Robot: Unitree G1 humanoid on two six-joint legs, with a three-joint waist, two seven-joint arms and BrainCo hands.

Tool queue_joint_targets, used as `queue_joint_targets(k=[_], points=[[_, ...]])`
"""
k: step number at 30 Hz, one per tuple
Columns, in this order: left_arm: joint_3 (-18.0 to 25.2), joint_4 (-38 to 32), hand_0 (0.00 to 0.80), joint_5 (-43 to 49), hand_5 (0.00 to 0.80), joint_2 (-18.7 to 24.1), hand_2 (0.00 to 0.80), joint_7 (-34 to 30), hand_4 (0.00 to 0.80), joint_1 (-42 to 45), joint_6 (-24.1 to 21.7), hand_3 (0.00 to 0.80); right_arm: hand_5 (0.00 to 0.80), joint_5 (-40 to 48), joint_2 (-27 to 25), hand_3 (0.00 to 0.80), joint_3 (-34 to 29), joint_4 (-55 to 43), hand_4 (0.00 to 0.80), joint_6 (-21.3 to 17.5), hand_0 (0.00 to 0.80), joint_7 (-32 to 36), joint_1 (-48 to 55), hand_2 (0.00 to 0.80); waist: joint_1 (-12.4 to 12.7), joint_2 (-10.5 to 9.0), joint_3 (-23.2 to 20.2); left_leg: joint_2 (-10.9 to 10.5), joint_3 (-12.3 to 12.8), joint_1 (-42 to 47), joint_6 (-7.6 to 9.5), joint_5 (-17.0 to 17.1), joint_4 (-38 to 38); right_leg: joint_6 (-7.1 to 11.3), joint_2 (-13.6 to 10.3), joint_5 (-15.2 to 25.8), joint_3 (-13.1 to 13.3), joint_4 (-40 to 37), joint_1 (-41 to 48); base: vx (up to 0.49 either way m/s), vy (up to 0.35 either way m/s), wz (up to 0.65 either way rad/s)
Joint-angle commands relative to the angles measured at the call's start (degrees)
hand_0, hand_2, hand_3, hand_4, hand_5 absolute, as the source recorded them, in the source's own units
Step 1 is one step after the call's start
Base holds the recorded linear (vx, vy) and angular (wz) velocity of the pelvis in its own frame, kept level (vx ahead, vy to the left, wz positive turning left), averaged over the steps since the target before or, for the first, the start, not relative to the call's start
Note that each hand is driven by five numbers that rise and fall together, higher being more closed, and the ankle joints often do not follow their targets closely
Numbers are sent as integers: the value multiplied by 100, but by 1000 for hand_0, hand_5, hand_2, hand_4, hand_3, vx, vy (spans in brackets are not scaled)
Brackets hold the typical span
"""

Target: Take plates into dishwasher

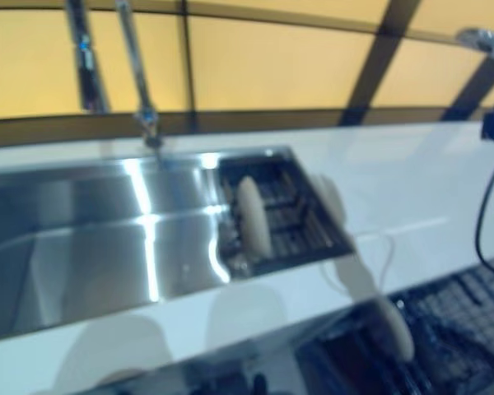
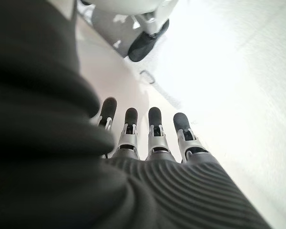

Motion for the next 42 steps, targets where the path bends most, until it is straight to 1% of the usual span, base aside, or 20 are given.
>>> queue_joint_targets(k=[1, 2, 8, 10, 12, 13, 15, 18, 20, 21, 24, 28, 30, 31, 33, 39, 42], points=[[-227, -69, 0, -157, 0, 49, 0, 78, 0, -687, -279, 0, 0, -570, -36, 0, 329, 304, 0, -19, 0, -21, -1251, 0, 357, 217, 5, -157, -211, 178, 22, -547, 33, 64, 323, -438, -185, 261, 164, 20, -25, 33], [-215, -82, 0, -149, 0, 39, 0, 75, 0, -674, -269, 0, 0, -684, -16, 0, 461, 317, 0, -3, 0, -3, -1386, 0, 380, 221, -5, -161, -239, 176, 14, -542, 32, 61, 318, -439, -207, 240, 184, 17, -28, 38], [-186, -44, 0, -156, 0, -8, 0, 113, 0, -620, -235, 0, 0, -2170, -63, 0, 1548, 530, 0, 153, 0, 425, -2336, 0, 603, 183, -109, -175, -430, 141, -53, -487, 20, 43, 291, -458, -377, 153, 277, 19, -33, 28], [-160, -18, 0, -157, 0, -31, 0, 121, 0, -614, -239, 0, 0, -2510, -81, 0, 1771, 622, 0, 81, 0, 621, -2514, 0, 641, 176, -125, -176, -466, 135, -65, -480, 20, 37, 282, -471, -423, 146, 297, 30, -26, 16], [-137, 61, 0, -159, 0, -76, 0, 152, 0, -596, -278, 0, 0, -3013, -126, 0, 2183, 765, 0, -90, 0, 842, -2733, 0, 715, 157, -166, -178, -541, 115, -88, -459, 17, 24, 272, -498, -513, 141, 331, 37, -28, 17], [-131, 62, 0, -159, 0, -84, 0, 154, 0, -593, -279, 0, 0, -3035, -127, 0, 2216, 778, 0, -105, 0, 849, -2756, 0, 712, 162, -166, -178, -546, 115, -89, -458, 17, 23, 271, -500, -521, 139, 335, 31, -28, 30], [-101, 111, 0, -169, 0, -113, 0, 198, 0, -572, -279, 0, 0, -3972, -252, 0, 2513, 946, 0, -482, 0, 1029, -2828, 0, 790, 133, -191, -183, -596, 97, -109, -443, 17, 13, 256, -524, -639, 126, 377, 28, -38, 28], [-47, 126, 0, -171, 0, -90, 0, 238, 0, -515, -298, 0, 0, -5018, -425, 0, 2968, 1169, 0, -938, 0, 1088, -2975, 0, 861, 100, -208, -185, -649, 73, -126, -426, 17, 11, 244, -542, -745, 120, 399, 16, -37, 22], [-15, 123, 0, -178, 0, -66, 0, 236, 0, -490, -287, 0, 0, -5758, -529, 0, 3302, 1312, 0, -1258, 0, 1010, -3138, 0, 887, 87, -213, -186, -675, 60, -132, -417, 17, 7, 244, -547, -792, 111, 413, 15, -42, 17], [18, 115, 0, -154, 0, -15, 0, 217, 0, -447, -298, 0, 0, -6370, -643, 0, 3552, 1451, 0, -1540, 0, 854, -3195, 0, 918, 55, -222, -177, -687, 50, -144, -409, 17, 5, 241, -545, -840, 100, 425, 16, -49, 12], [54, 117, 0, -192, 0, 33, 0, 216, 0, -383, -315, 0, 0, -7032, -796, 0, 3906, 1547, 0, -1870, 0, 643, -3294, 0, 932, 33, -229, -174, -711, 33, -155, -394, 17, 0, 249, -545, -892, 87, 437, 9, -41, 15], [139, 146, 0, -181, 0, 24, 0, 229, 0, -341, -369, 0, 0, -7688, -904, 0, 3856, 1616, 0, -2369, 0, 209, -2973, 0, 918, 34, -232, -162, -722, 24, -170, -384, 17, 4, 250, -543, -911, 91, 430, 8, -33, 12], [152, 136, 0, -152, 0, 27, 0, 226, 0, -331, -376, 0, 0, -7938, -909, 0, 3769, 1642, 0, -2504, 0, 41, -2811, 0, 922, 32, -232, -161, -731, 24, -171, -384, 17, 7, 249, -543, -908, 95, 426, 14, -37, 5], [149, 122, 0, -133, 0, 27, 0, 233, 0, -309, -387, 0, 0, -8271, -949, 0, 3716, 1664, 0, -2697, 0, -165, -2644, 0, 923, 41, -227, -155, -735, 30, -171, -383, 17, 7, 249, -551, -916, 111, 426, 19, -45, 5], [150, 88, 0, -129, 0, 52, 0, 232, 0, -275, -395, 0, 0, -8518, -996, 0, 3671, 1693, 0, -2856, 0, -296, -2485, 0, 929, 44, -218, -145, -730, 44, -170, -383, 17, 3, 252, -559, -932, 120, 437, 16, -50, 5], [185, -9, 0, -129, 0, 56, 0, 253, 0, -179, -420, 0, 0, -8951, -1056, 0, 3558, 2125, 0, -2899, 0, -618, -2119, 0, 925, 78, -174, -123, -726, 71, -182, -386, 17, -15, 274, -577, -952, 116, 475, 10, -40, 2], [232, -56, 0, -138, 0, 91, 0, 204, 0, -138, -392, 0, 0, -9184, -1109, 0, 3430, 2223, 0, -3086, 0, -734, -1898, 0, 911, 111, -152, -113, -714, 75, -196, -375, 17, -17, 280, -585, -957, 124, 477, 6, -21, 1]])
